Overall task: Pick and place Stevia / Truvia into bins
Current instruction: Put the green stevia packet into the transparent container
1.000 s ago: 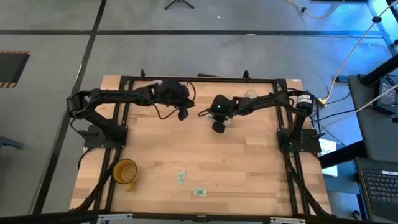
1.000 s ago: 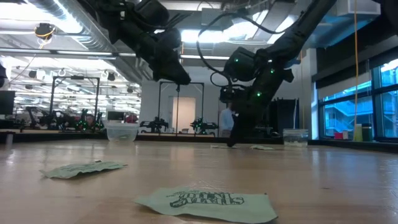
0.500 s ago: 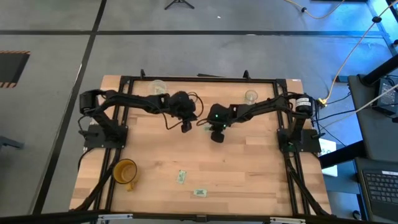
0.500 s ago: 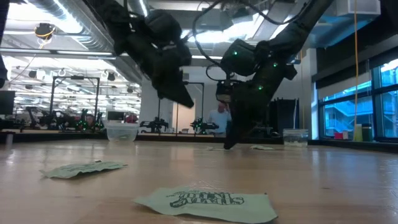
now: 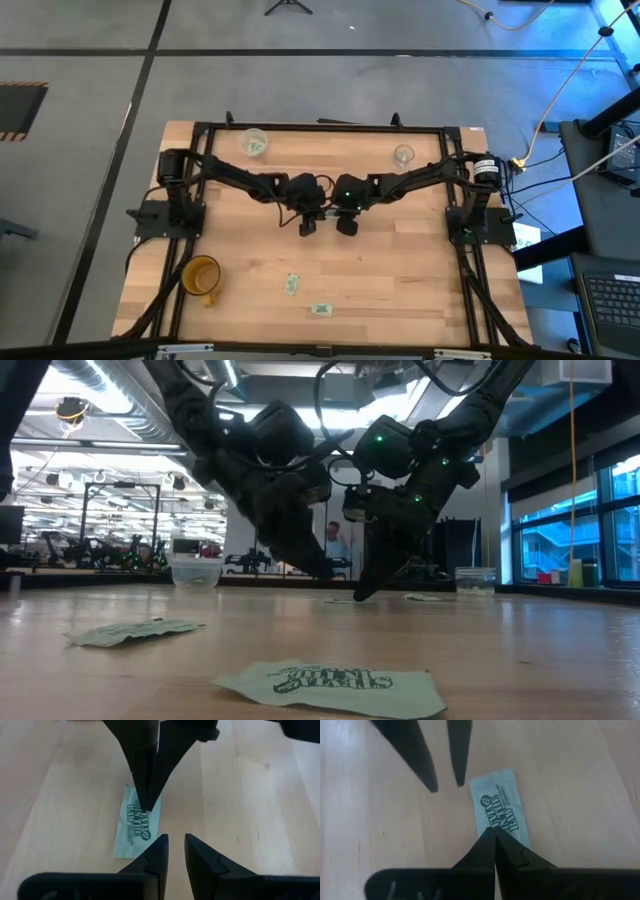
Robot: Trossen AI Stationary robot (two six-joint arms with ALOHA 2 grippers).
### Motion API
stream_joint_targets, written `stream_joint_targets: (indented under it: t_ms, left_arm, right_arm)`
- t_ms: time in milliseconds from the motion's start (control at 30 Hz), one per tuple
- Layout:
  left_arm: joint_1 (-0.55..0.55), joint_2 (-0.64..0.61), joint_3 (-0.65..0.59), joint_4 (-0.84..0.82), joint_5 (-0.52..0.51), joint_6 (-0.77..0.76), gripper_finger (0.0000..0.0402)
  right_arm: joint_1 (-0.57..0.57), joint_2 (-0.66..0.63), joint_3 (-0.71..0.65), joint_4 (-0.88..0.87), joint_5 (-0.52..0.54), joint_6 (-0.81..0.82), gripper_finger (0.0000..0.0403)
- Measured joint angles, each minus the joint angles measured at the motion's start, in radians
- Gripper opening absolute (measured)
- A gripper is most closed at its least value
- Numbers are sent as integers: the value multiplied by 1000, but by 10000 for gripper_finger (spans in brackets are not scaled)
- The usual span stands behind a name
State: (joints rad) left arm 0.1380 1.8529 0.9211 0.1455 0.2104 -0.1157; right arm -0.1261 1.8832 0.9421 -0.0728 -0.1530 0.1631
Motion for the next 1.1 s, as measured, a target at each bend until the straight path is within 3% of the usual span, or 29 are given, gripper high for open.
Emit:
stream_joint_targets:
  t_ms: [533,733,1100]
  left_arm:
    - [8,5,0,2,-80,25,4]
    - [7,5,0,2,-129,25,3]
    - [1,79,4,34,-116,-2,2]
  right_arm:
    - [1,0,0,6,2,-6,1]
    - [1,0,0,20,2,-8,1]
    - [1,1,0,28,2,-10,1]
